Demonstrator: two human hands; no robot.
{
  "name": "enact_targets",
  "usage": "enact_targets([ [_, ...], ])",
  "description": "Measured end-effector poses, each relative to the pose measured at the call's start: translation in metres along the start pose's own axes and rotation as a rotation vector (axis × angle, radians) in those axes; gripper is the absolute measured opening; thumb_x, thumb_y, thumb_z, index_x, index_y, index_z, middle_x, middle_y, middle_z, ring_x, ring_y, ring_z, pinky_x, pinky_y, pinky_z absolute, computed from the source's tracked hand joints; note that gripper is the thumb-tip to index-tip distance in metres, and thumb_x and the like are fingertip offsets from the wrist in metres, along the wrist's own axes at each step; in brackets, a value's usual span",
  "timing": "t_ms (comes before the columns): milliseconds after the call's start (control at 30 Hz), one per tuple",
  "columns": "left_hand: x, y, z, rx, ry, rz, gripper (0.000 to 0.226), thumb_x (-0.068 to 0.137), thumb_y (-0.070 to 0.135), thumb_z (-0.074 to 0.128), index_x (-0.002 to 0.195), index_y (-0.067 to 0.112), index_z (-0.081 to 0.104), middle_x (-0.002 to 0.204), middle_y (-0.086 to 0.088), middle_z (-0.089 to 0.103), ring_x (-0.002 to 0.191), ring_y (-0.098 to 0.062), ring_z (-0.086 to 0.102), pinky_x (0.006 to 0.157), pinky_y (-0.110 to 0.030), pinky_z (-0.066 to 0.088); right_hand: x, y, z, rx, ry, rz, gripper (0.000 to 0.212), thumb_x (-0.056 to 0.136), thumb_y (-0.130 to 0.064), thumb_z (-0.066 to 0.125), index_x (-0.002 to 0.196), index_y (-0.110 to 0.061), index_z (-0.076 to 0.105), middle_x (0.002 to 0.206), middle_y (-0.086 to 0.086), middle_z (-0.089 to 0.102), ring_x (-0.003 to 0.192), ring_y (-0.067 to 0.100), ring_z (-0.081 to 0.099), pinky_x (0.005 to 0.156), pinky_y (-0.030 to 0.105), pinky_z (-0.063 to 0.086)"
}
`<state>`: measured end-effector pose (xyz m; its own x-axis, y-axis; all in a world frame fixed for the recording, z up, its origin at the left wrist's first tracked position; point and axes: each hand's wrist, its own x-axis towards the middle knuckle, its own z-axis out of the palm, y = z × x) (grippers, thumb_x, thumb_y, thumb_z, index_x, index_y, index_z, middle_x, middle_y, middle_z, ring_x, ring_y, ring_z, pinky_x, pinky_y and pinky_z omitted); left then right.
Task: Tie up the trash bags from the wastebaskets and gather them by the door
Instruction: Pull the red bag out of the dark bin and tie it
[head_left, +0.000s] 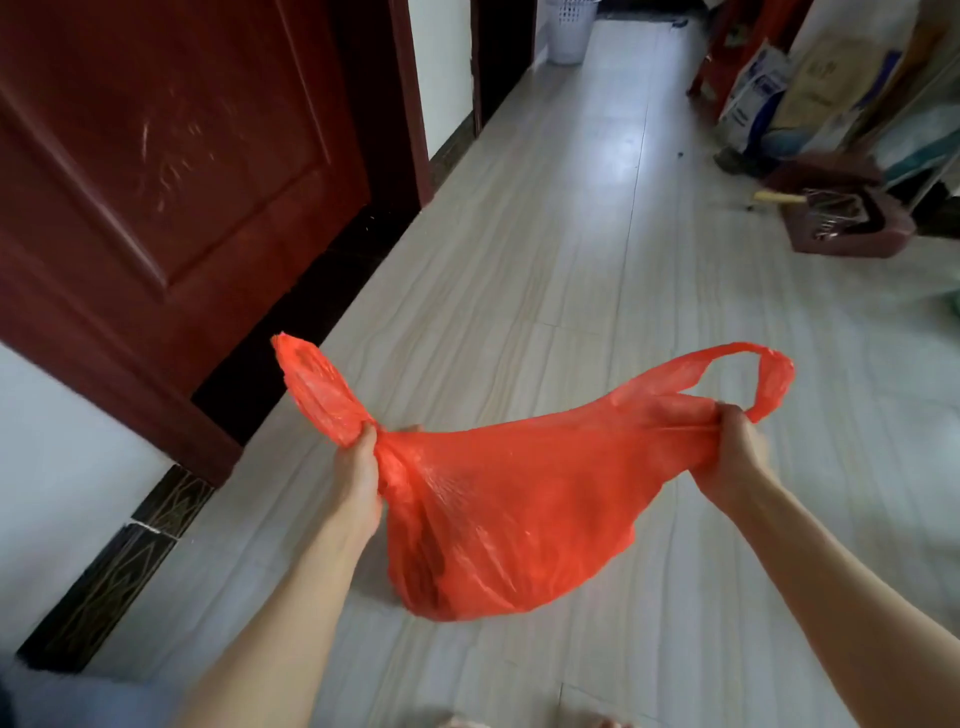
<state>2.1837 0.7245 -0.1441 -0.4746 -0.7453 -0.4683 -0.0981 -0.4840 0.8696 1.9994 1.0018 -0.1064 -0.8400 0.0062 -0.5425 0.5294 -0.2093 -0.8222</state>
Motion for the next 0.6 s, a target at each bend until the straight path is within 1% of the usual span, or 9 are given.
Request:
enact_targets([
  [100, -0.003, -0.009, 0.006, 0.249, 0.203, 0.153, 0.033, 0.098, 0.023, 0.041, 0.116, 0.000, 0.056, 0.108, -0.017, 0.062, 0.107, -0.029, 0.059, 0.089, -0.038, 0.045, -0.001, 0.013, -0.005, -0.086, -0.005, -0.003, 0.026, 0.093, -0.029, 0.041, 0.070, -0.020, 0.048, 0.061, 0.000, 0.052, 0.058, 0.012, 0.050, 0.053, 0.024, 0.038],
  [167, -0.006, -0.010, 0.013, 0.326, 0.207, 0.187, 0.033, 0.098, 0.021, 0.039, 0.114, -0.002, 0.056, 0.099, -0.013, 0.060, 0.096, -0.022, 0.057, 0.082, -0.033, 0.043, -0.003, 0.015, -0.008, -0.022, -0.248, 0.007, 0.033, 0.095, -0.041, 0.038, 0.077, -0.020, 0.055, 0.065, -0.002, 0.064, 0.068, 0.013, 0.059, 0.063, 0.027, 0.045],
  [233, -0.004, -0.007, 0.016, 0.217, 0.151, 0.080, 0.029, 0.098, 0.027, 0.040, 0.095, 0.006, 0.061, 0.075, -0.003, 0.062, 0.071, -0.014, 0.059, 0.069, -0.029, 0.047, -0.005, 0.013, -0.016, -0.019, -0.532, 0.002, 0.041, 0.089, -0.053, 0.042, 0.104, -0.021, 0.062, 0.086, -0.005, 0.071, 0.084, 0.011, 0.067, 0.073, 0.027, 0.051],
  [300, -0.008, -0.003, 0.016, 0.023, 0.051, -0.056, 0.037, 0.097, 0.037, 0.041, 0.070, 0.016, 0.057, 0.056, 0.001, 0.063, 0.049, -0.010, 0.059, 0.061, -0.029, 0.047, -0.003, 0.016, -0.025, -0.101, -0.639, -0.003, 0.081, 0.064, -0.068, 0.064, 0.133, -0.033, 0.044, 0.113, -0.009, 0.064, 0.103, 0.007, 0.062, 0.087, 0.032, 0.047],
  [367, -0.021, 0.001, 0.021, -0.061, -0.088, -0.103, 0.054, 0.096, 0.045, 0.038, 0.060, 0.017, 0.066, 0.067, -0.006, 0.069, 0.059, -0.015, 0.066, 0.070, -0.034, 0.049, 0.000, 0.025, -0.032, -0.229, -0.671, -0.032, 0.105, 0.044, -0.069, 0.075, 0.136, -0.035, 0.037, 0.124, -0.014, 0.057, 0.114, 0.004, 0.053, 0.100, 0.035, 0.039],
  [433, -0.035, -0.003, 0.024, -0.067, -0.193, -0.124, 0.068, 0.095, 0.049, 0.033, 0.049, 0.019, 0.072, 0.067, -0.006, 0.072, 0.061, -0.017, 0.069, 0.069, -0.035, 0.049, -0.003, 0.031, -0.031, -0.344, -0.665, -0.057, 0.094, 0.046, -0.060, 0.077, 0.129, -0.027, 0.047, 0.124, -0.010, 0.059, 0.113, 0.003, 0.056, 0.100, 0.029, 0.042],
  [467, -0.040, -0.007, 0.027, -0.049, -0.222, -0.134, 0.069, 0.095, 0.051, 0.031, 0.050, 0.019, 0.072, 0.065, -0.005, 0.073, 0.059, -0.015, 0.069, 0.067, -0.035, 0.048, -0.004, 0.033, -0.027, -0.370, -0.661, -0.066, 0.084, 0.047, -0.055, 0.080, 0.120, -0.023, 0.054, 0.116, -0.006, 0.065, 0.106, 0.005, 0.062, 0.090, 0.023, 0.049],
  [567, -0.041, -0.018, 0.029, 0.012, -0.128, -0.085, 0.054, 0.093, 0.054, 0.035, 0.084, 0.013, 0.070, 0.088, -0.011, 0.072, 0.074, -0.020, 0.068, 0.074, -0.037, 0.051, 0.000, 0.038, -0.013, -0.322, -0.621, -0.059, 0.058, 0.065, -0.026, 0.080, 0.115, -0.007, 0.058, 0.098, 0.007, 0.071, 0.090, 0.017, 0.069, 0.073, 0.023, 0.057],
  [600, -0.037, -0.020, 0.029, 0.055, -0.096, -0.046, 0.050, 0.093, 0.053, 0.037, 0.083, 0.014, 0.068, 0.088, -0.011, 0.070, 0.077, -0.022, 0.066, 0.078, -0.038, 0.052, 0.000, 0.039, -0.007, -0.305, -0.586, -0.040, 0.047, 0.073, -0.012, 0.074, 0.116, -0.004, 0.057, 0.095, 0.011, 0.070, 0.084, 0.019, 0.070, 0.072, 0.025, 0.058],
])
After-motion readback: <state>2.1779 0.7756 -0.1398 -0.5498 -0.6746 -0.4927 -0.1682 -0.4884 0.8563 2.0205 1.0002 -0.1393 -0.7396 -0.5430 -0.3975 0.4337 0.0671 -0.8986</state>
